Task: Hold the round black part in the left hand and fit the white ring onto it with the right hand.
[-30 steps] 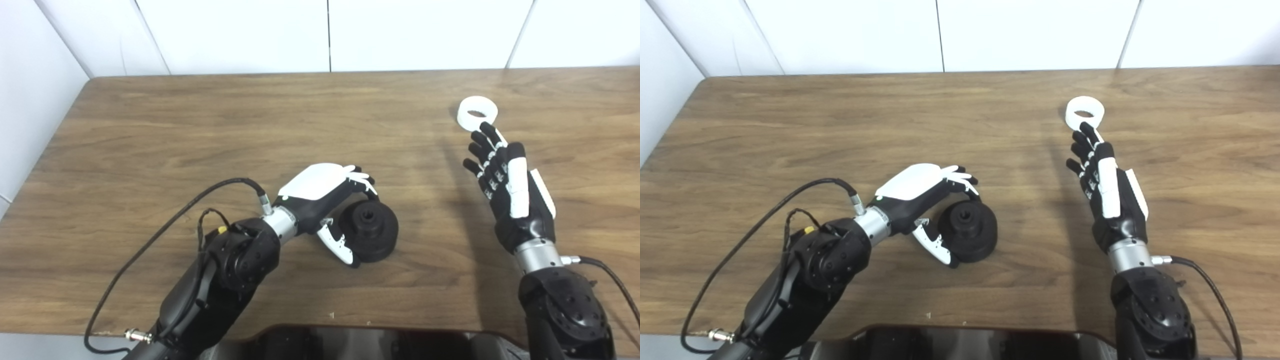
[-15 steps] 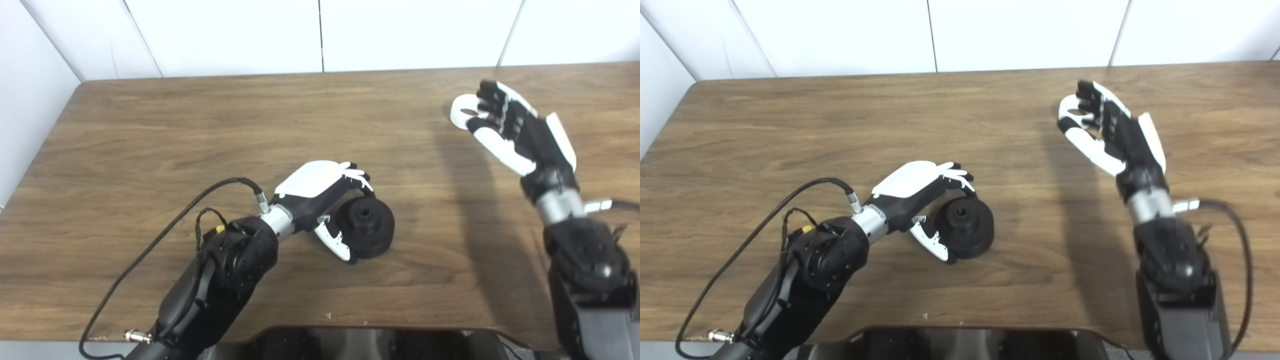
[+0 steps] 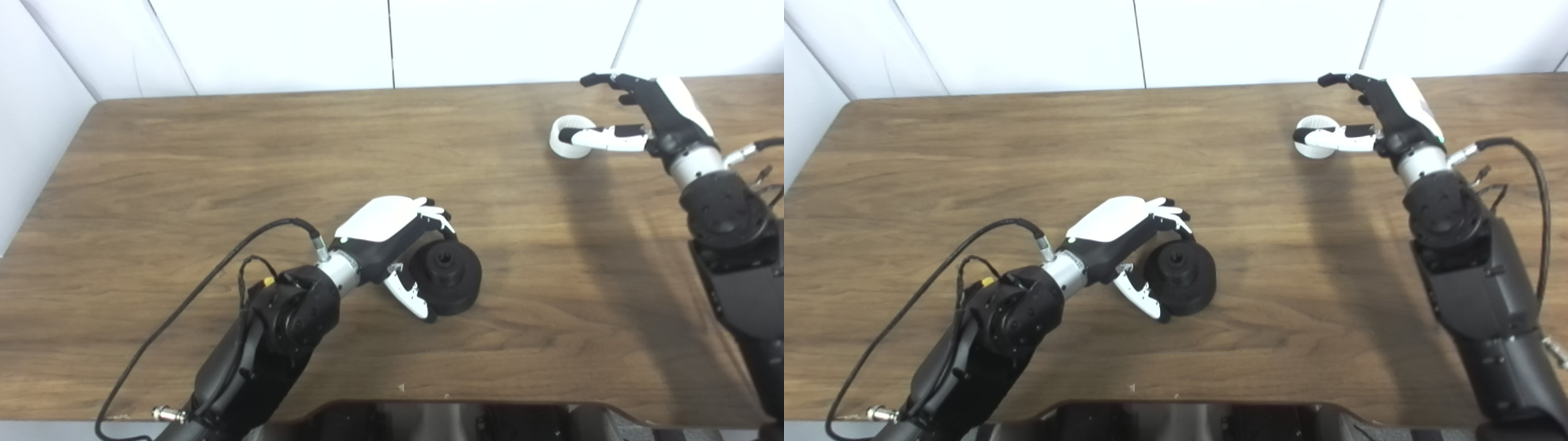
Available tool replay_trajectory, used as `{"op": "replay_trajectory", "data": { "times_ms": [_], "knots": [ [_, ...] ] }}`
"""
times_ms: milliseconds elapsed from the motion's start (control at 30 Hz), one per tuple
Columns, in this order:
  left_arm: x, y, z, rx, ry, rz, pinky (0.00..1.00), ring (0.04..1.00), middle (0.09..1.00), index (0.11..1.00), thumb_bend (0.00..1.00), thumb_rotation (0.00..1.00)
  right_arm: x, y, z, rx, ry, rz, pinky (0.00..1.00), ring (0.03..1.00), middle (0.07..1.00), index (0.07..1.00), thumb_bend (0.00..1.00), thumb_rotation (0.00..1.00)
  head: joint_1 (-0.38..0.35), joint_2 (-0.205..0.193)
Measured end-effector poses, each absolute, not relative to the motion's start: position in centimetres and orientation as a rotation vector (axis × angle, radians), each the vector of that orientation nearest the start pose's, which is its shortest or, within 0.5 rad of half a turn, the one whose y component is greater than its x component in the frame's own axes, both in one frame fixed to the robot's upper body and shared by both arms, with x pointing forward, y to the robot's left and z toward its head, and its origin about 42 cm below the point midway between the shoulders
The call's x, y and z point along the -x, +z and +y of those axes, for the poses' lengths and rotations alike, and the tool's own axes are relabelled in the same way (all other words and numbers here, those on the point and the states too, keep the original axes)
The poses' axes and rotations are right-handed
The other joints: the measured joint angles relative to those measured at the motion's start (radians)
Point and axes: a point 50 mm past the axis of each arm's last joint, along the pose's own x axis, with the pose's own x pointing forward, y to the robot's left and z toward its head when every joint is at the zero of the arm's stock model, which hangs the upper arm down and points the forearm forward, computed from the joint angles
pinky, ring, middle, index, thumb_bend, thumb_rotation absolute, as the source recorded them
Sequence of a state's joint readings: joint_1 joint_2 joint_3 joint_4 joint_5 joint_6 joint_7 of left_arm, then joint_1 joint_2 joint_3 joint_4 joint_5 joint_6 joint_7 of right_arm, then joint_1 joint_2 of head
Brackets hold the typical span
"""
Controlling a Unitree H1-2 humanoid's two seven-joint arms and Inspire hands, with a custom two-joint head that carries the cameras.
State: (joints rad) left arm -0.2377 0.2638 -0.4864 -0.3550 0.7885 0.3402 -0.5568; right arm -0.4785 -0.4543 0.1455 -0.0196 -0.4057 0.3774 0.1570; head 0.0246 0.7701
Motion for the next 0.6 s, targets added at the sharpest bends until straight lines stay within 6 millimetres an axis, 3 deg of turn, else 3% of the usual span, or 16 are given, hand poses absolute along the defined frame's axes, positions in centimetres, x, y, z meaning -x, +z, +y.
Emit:
{"op": "replay_trajectory", "data": {
  "times_ms": [267, 600],
  "knots": [
    [-29.8, 19.5, 14.0, -1.089, -0.666, -0.120, 0.78, 0.976, 0.900, 0.634, 0.88, 0.13, -44.0, 25.2, -29.4, 0.931, 0.128, -0.006, 0.86, 0.940, 0.902, 0.734, 0.92, 0.34, -0.014, -0.015],
    [-29.8, 19.4, 14.1, -1.083, -0.661, -0.117, 0.80, 0.974, 0.901, 0.634, 0.88, 0.12, -46.1, 26.8, -30.2, 0.993, 0.137, 0.024, 0.86, 0.960, 0.923, 0.748, 0.92, 0.33, -0.022, -0.021]
  ]
}}
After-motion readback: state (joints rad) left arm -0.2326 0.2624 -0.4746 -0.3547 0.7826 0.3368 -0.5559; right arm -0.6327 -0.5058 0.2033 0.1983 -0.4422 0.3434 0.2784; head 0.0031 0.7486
